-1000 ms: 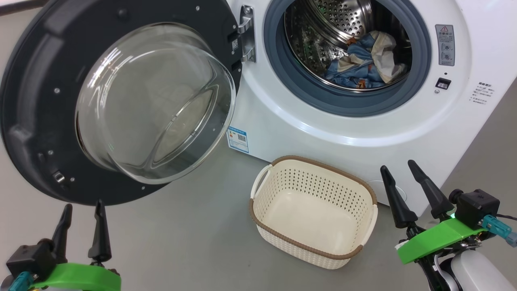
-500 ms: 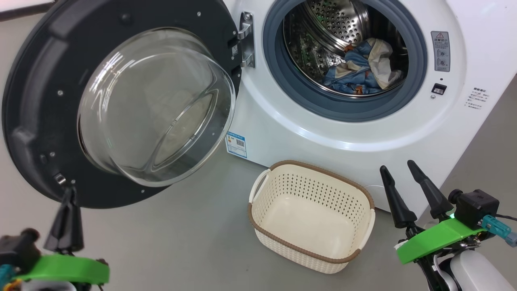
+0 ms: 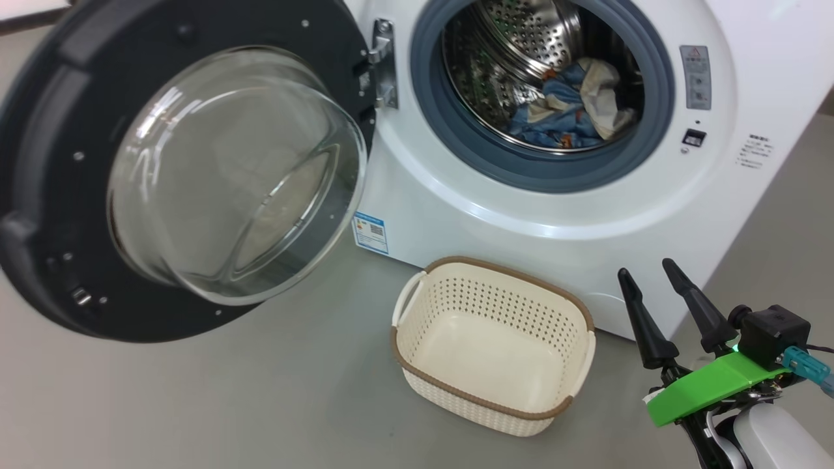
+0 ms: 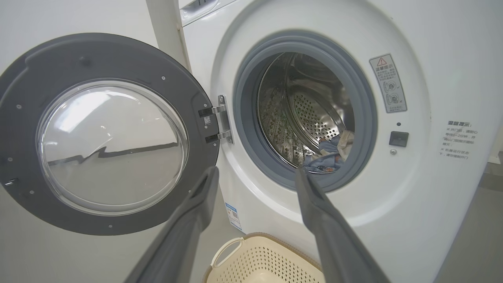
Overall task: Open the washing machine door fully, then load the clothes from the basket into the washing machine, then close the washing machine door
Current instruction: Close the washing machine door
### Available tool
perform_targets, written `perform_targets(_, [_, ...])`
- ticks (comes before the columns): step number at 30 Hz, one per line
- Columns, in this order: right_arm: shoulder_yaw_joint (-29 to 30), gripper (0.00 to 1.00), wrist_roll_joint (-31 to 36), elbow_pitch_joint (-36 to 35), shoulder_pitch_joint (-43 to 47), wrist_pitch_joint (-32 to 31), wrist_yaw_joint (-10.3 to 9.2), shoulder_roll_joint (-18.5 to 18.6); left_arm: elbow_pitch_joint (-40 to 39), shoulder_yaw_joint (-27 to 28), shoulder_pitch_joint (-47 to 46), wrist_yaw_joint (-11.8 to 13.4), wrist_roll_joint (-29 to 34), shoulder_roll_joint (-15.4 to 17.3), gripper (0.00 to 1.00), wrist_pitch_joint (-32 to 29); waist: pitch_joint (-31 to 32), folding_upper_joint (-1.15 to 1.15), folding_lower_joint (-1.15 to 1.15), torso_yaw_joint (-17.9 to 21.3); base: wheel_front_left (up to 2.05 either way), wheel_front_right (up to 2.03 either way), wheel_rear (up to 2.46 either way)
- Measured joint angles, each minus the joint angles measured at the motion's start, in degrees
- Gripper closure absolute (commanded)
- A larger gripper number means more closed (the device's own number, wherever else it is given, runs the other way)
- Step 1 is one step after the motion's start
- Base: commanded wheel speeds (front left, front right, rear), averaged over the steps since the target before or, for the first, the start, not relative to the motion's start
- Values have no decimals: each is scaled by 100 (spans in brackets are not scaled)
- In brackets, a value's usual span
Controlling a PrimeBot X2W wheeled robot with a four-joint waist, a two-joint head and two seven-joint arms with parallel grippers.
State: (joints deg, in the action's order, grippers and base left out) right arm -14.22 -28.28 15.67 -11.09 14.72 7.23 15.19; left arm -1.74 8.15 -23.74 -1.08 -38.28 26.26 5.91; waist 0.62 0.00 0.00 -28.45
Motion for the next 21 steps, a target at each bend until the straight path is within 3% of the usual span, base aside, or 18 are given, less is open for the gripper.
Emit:
perform_targets(5, [-78,0,1,1,-2,0,0,111,543,555,-706,-111,-1082,-30,100,-264,-114,0,0,178,0,0,0])
perform_targets(11, [-167,0,2,10,-19,0,0,209,1904,1432,-1306,-250,-2396,-82,100,-511,-249,0,0,472,0,0,0])
perform_targets(16, [-211,0,2,16,-73,0,0,275,3215,1989,-1726,-269,-3052,172,100,-798,-340,0,1,738,0,0,0])
perform_targets(21, [-250,0,2,15,-161,0,0,328,4363,2184,-1956,-269,-3190,550,100,-973,-432,0,1,976,0,0,0])
